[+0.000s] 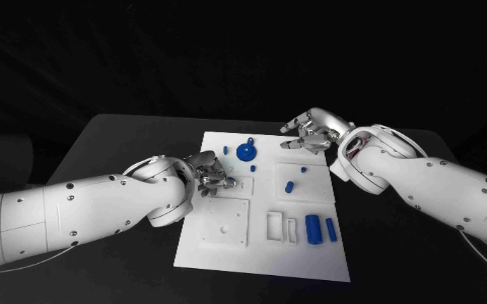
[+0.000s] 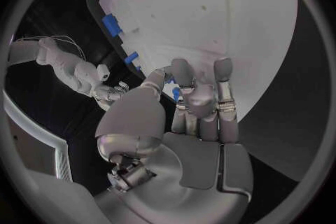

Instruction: Assemble the parts on the task board

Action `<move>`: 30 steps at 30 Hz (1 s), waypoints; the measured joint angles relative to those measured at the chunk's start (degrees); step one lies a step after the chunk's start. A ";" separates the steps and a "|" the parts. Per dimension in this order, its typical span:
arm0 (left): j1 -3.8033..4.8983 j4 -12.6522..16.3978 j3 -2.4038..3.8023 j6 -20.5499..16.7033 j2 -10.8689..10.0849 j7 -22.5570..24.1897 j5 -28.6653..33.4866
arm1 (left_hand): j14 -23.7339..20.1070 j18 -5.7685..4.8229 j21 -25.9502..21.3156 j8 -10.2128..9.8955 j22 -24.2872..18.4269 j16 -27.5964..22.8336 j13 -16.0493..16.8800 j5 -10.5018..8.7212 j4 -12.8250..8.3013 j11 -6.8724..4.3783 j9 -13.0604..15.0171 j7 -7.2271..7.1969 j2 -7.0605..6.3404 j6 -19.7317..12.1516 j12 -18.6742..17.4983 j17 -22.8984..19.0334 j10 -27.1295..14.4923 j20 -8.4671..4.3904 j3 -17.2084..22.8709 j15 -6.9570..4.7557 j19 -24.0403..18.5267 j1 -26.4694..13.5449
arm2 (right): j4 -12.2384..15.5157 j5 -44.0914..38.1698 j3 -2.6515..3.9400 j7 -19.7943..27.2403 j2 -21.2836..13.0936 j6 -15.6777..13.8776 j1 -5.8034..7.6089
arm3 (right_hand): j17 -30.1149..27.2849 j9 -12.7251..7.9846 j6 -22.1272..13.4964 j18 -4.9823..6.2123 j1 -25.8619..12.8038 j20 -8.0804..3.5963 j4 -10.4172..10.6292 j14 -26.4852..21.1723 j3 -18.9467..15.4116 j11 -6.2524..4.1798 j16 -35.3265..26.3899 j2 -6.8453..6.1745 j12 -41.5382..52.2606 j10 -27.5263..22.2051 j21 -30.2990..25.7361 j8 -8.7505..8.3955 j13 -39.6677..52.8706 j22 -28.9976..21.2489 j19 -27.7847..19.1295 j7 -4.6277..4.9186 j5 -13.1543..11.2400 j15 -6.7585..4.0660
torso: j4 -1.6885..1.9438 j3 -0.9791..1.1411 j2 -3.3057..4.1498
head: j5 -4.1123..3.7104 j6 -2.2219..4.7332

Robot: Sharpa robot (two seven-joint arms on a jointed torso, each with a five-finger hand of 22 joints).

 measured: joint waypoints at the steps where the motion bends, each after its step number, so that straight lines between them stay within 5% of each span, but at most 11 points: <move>1: 0.00 -0.01 0.00 0.04 0.00 0.00 0.00 | 0.00 0.00 0.00 -0.02 0.00 0.00 0.02 0.00 0.00 0.00 0.10 0.00 0.12 0.00 0.01 0.05 0.00 0.00 0.00 0.00 0.00 -0.12 | -0.02 0.00 0.00 0.00 0.00 0.01 -0.03 | 0.00 0.00 0.00 0.00 0.00 0.00 0.00 0.00 0.00 0.00 0.00 0.00 0.00 0.00 0.00 0.00 0.00 0.00 0.00 0.00 0.00 0.00 | 0.00 0.00 0.00 | 0.00 0.00; 4: 0.01 -0.02 0.02 0.13 0.00 0.02 -0.01 | 0.00 0.00 0.35 -0.04 0.00 0.00 0.16 -0.73 -0.02 0.00 0.25 0.00 0.49 0.00 0.01 0.10 0.00 0.00 0.08 0.00 0.00 -0.49 | -0.07 0.00 0.00 0.00 0.02 0.02 -0.09 | 0.00 0.00 0.00 0.00 0.00 0.00 0.00 0.00 0.00 0.00 0.00 0.00 0.00 0.00 0.00 0.00 0.00 0.00 0.00 0.00 0.00 0.00 | 0.00 0.01 0.00 | 0.00 0.00; 5: 0.01 -0.01 0.02 0.18 -0.03 0.04 -0.01 | 0.03 0.00 0.42 -0.12 0.00 0.00 0.16 -6.22 -0.01 0.00 0.25 0.00 0.49 0.00 0.01 0.20 0.00 0.04 2.29 -0.02 -0.05 -0.49 | -0.08 0.00 0.00 0.00 0.02 0.03 -0.12 | 0.00 0.00 0.00 0.00 0.00 0.00 0.00 0.00 0.00 0.00 0.00 0.00 0.00 0.00 0.00 0.00 0.00 0.00 0.00 0.00 0.00 0.00 | 0.00 0.01 0.00 | 0.00 0.01; 6: 0.02 0.02 0.03 0.24 -0.05 0.07 -0.01 | 0.11 0.00 0.43 -0.27 -0.01 0.19 0.19 -9.08 1.22 0.00 0.25 0.00 0.28 0.00 0.01 0.27 0.00 0.22 4.22 -0.11 -0.22 -0.70 | -0.10 0.00 0.00 0.00 0.02 0.04 -0.14 | 0.00 0.00 0.00 0.00 0.00 0.00 0.00 0.00 0.00 0.00 0.00 0.00 0.00 0.00 0.00 0.00 0.00 0.00 0.00 0.00 0.00 0.00 | 0.00 0.01 0.00 | 0.00 0.01; 9: 0.04 0.13 0.04 0.45 -0.14 0.11 0.09 | 0.20 0.00 0.43 -0.40 -0.01 0.22 0.31 -11.32 1.69 0.00 0.50 0.00 -1.74 0.00 0.01 0.28 0.00 0.21 10.57 -0.03 -0.21 -2.73 | -0.15 0.00 0.00 0.00 0.04 0.05 -0.20 | 0.00 0.00 0.00 0.00 0.00 0.00 0.00 0.00 0.00 0.00 0.00 0.00 0.00 0.00 0.00 0.00 0.00 0.00 0.00 0.00 0.00 0.00 | 0.00 0.02 -0.01 | 0.00 0.03; 18: 0.77 0.26 -0.21 1.94 -0.28 0.03 1.89 | 0.21 0.00 0.84 -0.27 -0.01 0.22 0.31 -11.54 1.48 0.00 1.15 0.00 -2.53 0.00 0.01 0.20 0.00 0.21 12.65 -0.02 -0.21 -2.95 | -0.54 0.00 0.00 0.00 0.14 0.10 -0.27 | 0.00 0.00 -0.01 0.00 0.00 0.00 0.00 0.00 0.00 -0.01 0.00 0.00 0.00 -0.01 0.00 0.00 0.00 0.00 0.00 0.00 0.00 0.00 | -0.02 0.02 -0.02 | 0.04 0.13; 30: 3.05 0.10 -0.68 6.48 -0.37 -0.97 6.08 | 0.21 0.00 0.86 -0.25 -0.02 0.22 0.30 -11.68 1.31 0.00 1.31 0.00 -2.69 0.00 0.01 0.20 0.00 0.21 12.82 -0.01 -0.21 -3.11 | -1.21 0.01 0.00 0.00 0.49 0.17 -0.31 | 0.00 0.00 -0.02 0.00 0.00 0.00 -0.01 0.00 -0.01 -0.21 0.00 0.00 0.00 -0.21 0.00 0.00 0.00 0.00 0.00 0.00 -0.01 0.00 | -0.03 0.06 -0.01 | 0.13 0.15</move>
